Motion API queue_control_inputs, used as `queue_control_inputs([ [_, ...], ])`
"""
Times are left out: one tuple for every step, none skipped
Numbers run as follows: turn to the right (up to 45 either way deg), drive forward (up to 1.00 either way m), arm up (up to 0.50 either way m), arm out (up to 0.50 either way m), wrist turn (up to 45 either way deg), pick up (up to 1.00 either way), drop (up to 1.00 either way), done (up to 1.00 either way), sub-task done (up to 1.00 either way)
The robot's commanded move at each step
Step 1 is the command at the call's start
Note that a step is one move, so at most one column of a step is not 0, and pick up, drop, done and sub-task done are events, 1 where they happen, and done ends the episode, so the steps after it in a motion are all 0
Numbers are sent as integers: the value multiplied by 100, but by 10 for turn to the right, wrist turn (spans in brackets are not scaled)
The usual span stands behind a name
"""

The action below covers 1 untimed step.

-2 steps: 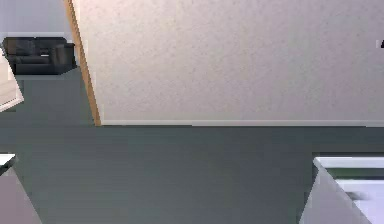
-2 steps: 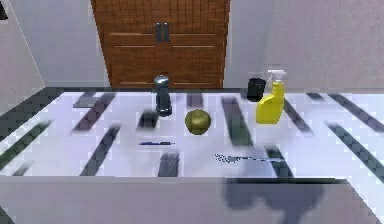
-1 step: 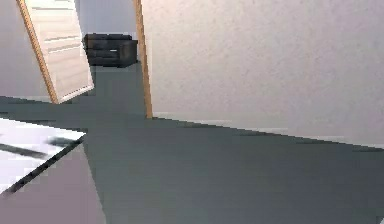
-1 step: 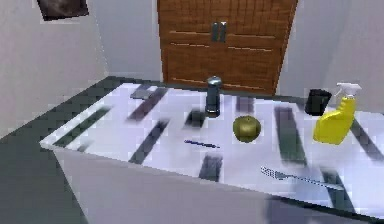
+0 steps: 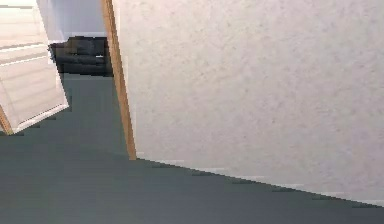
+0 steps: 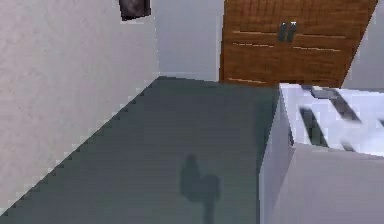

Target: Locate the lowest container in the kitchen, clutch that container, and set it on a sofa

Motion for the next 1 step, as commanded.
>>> queue_control_inputs([
  [-30,0,0,0,0,0,0,0,0],
])
